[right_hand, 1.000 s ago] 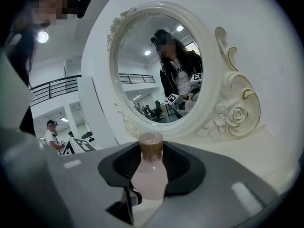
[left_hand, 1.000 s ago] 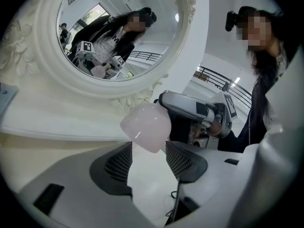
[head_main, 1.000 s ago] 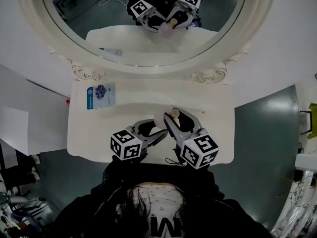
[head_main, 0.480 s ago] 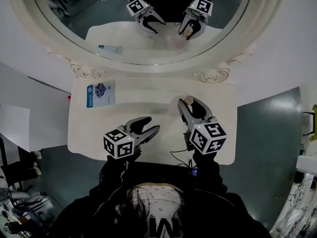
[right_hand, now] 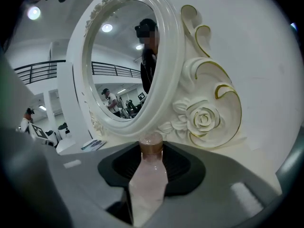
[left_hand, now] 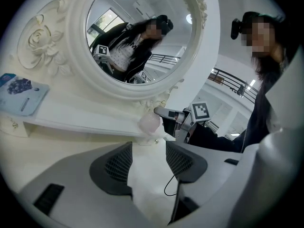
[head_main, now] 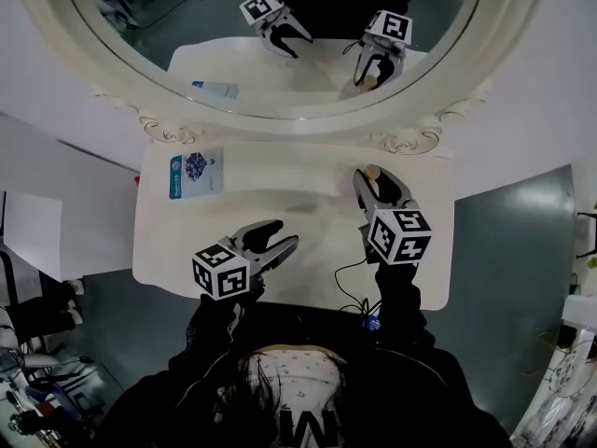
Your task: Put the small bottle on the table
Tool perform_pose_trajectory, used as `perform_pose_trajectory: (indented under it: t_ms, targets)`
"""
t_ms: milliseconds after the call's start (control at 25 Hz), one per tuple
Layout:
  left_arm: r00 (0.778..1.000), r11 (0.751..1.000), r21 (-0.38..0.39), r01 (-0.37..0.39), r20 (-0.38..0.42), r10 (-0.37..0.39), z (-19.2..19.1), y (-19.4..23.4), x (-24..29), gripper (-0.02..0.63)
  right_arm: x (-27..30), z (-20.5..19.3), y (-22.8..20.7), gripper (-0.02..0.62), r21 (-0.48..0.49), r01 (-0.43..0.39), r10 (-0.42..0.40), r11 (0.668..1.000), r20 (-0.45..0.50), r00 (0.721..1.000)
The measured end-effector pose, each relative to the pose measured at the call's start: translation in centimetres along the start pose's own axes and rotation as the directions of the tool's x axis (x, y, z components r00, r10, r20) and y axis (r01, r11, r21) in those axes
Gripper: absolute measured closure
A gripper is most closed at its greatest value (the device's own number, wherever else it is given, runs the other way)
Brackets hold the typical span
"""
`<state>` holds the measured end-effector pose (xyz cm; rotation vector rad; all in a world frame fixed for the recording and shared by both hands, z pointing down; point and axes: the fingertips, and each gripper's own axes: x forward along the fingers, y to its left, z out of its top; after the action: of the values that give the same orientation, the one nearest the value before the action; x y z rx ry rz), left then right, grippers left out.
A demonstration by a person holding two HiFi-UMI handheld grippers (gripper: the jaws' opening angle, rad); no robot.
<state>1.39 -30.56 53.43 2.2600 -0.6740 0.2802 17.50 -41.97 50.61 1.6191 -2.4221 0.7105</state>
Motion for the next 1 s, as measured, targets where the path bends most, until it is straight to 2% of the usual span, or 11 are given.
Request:
perform_pose_trajectory:
  t_ms: [280,520,1000]
  targets:
    - [1.000,1.000,-0.006,-0.007,0.006,0.007,-0.1,0.4,-0.5,0.387,0.4,-0.7,0.1,0.445,-0.060,0.013,-0.014,0.998,-0.023,1.000]
    - [1.000,1.000,-0.008,0.000,0.015,0.000,-0.1,0.5,-0.8,0.387,0.8,-1.6,1.4,0.445,-0.236,0.018,-0.032,0.972,-0.055,0.998]
    - [1.000,1.000,-0.011,0.017,0.027,-0.016,0.0,0.8,-1.8,0.387,1.4,-1.4,1.4,0.445,-0.253,0.005,-0.010,0.967,-0.018,1.000]
